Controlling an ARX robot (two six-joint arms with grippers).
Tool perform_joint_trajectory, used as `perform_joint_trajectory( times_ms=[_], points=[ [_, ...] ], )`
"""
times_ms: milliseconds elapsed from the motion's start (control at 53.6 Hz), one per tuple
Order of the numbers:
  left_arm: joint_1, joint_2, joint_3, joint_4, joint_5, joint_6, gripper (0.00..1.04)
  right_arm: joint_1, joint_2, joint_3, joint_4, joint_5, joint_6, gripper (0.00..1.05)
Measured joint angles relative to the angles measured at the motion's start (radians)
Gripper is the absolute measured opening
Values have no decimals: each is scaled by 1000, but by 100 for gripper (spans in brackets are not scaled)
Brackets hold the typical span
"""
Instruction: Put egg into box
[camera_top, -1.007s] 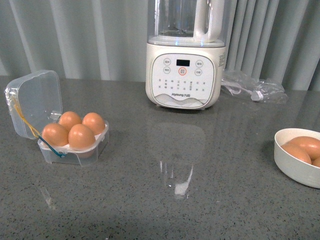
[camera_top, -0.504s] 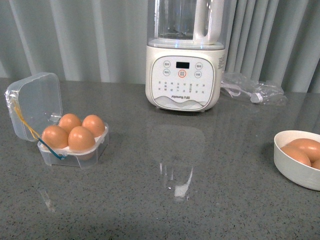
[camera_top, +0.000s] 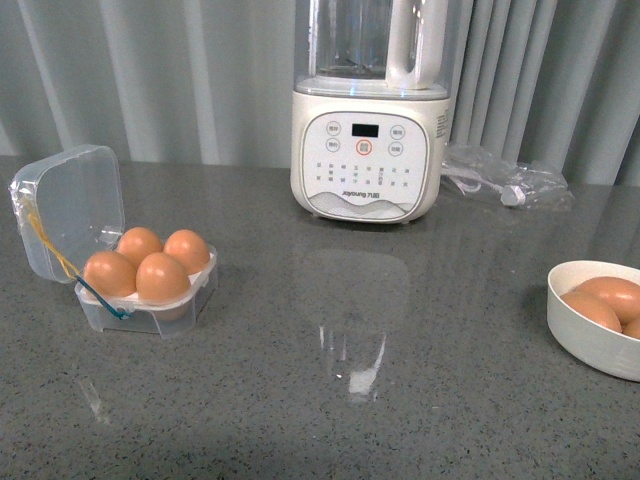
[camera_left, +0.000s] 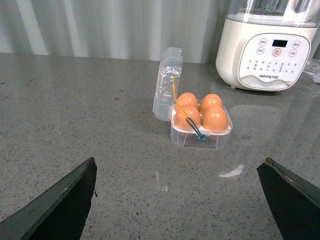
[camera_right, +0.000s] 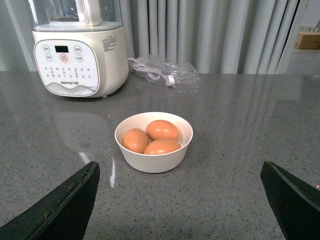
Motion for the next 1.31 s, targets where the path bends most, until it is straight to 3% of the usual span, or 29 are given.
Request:
perform_joint_trajectory(
  times_ms=[653,709,783,1007,1306],
  points=[
    [-2,5,2,-6,-7,-6,98,0,0,0,0,0,0,97],
    [-39,113,77,-220,-118,-76,98,0,0,0,0,0,0,97],
    [-72,232,115,-299,-176,-120,98,0,0,0,0,0,0,97],
    [-90,514,262,-22,-156,-131,98,0,0,0,0,0,0,97],
    [89,1070,468,315,-75,-77,98,0,0,0,0,0,0,97]
  ],
)
